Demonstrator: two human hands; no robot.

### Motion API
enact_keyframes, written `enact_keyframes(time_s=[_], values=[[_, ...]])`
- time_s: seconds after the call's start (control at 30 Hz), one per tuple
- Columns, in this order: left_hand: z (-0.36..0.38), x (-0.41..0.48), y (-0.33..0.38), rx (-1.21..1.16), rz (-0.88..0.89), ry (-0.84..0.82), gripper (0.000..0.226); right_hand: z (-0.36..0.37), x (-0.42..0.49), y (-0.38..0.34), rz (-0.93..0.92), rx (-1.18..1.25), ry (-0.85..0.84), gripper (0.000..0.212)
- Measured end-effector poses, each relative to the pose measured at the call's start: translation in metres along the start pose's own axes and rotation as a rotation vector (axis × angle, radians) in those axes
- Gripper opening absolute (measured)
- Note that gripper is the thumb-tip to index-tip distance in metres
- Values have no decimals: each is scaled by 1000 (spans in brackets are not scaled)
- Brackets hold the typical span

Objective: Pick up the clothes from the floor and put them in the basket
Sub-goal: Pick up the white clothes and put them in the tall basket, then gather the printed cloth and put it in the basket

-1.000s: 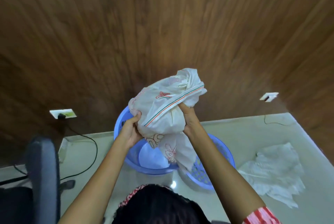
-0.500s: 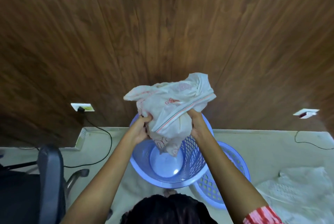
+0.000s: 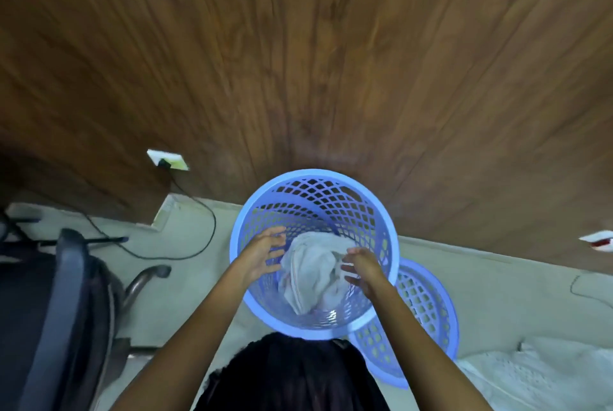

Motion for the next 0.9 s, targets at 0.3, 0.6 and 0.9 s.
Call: enact_keyframes(time_s=[0.3,0.6,0.9], values=[[-58,-47,-73,-386,36,261,18,97,-8,17,-38,-332,-261,22],[-136,-162,-185,-616,89,535,22,198,-79,103,-105,-721,-530,21],[-191,-336,-350,-838,138,807,26,274,-213,277,-79,-1075,-795,18]])
Point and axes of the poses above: each hand's wrist, its own x-axis towards the middle knuckle, its own z-axis out of the palm, y = z × x, the point moved 10 cm from there along x, towards the middle knuckle, and after that the axes turned 5 degrees about z, right-handed, at the moved point
